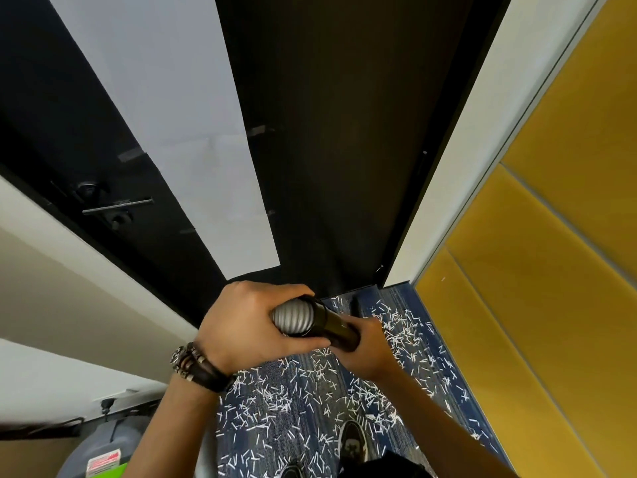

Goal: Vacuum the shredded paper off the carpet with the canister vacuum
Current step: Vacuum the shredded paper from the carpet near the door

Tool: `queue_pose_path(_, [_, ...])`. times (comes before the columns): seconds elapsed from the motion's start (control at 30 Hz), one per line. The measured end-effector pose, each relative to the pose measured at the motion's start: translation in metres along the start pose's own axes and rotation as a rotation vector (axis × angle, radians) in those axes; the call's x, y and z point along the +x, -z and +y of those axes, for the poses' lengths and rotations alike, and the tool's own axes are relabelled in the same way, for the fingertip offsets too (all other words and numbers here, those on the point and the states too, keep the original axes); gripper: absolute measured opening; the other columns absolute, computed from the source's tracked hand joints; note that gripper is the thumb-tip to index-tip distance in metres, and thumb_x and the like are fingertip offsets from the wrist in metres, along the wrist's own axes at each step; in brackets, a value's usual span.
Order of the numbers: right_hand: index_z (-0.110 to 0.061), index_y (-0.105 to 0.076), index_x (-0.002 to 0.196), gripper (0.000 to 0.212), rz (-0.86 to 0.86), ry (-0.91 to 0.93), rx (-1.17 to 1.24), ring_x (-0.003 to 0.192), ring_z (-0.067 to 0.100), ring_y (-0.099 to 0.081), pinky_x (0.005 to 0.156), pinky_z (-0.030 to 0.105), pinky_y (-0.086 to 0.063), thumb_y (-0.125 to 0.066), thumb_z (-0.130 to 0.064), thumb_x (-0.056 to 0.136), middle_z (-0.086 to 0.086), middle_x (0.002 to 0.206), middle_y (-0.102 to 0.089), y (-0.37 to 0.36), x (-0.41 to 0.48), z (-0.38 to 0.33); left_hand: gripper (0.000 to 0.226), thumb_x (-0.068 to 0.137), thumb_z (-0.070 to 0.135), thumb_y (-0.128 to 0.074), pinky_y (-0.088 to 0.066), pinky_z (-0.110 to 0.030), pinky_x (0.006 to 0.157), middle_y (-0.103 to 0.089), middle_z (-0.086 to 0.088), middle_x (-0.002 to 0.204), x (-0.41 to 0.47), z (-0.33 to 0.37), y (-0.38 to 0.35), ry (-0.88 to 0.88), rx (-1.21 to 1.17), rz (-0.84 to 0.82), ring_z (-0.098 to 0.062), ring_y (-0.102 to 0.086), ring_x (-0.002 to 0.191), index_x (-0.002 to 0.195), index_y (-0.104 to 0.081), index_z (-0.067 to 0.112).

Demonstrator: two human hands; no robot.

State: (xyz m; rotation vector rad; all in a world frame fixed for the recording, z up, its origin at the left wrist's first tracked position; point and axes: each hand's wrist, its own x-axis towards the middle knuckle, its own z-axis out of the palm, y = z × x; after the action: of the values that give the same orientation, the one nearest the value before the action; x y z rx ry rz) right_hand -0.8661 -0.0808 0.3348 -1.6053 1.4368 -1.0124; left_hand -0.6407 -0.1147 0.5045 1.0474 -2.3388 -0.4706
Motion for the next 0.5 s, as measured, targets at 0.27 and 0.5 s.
queue_pose_path(0.27, [-0.019,-0.072,0.095,0.026,-0.015,-0.074,-0.122,0.071,-0.003,-0.068,0.061,0.007,-0.048,-0.078,-0.033,0.074,-0.012,0.074,-0.067,0.035,-0.016,0.021,0.051,0.075,0.072,-0.079,-0.059,-0.025,0.066,-0.074,0.022,0.089,0.011,0.012,-0.019,0.006,-0.045,-0.022,0.006,-0.068,0.077,0.114,-0.068,0.040])
queue_pose_path(0.5, [-0.018,-0.070,0.087,0.017,-0.068,-0.066,-0.140,0.069,0.001,-0.068,0.064,0.009,-0.052,-0.079,-0.026,0.075,-0.010,0.069,-0.066,0.042,-0.007,0.028,0.050,0.076,0.072,-0.079,-0.058,-0.024,0.067,-0.073,0.023,0.088,0.010,0.014,-0.026,0.048,-0.001,-0.052,0.006,-0.066,0.077,0.112,-0.073,0.038])
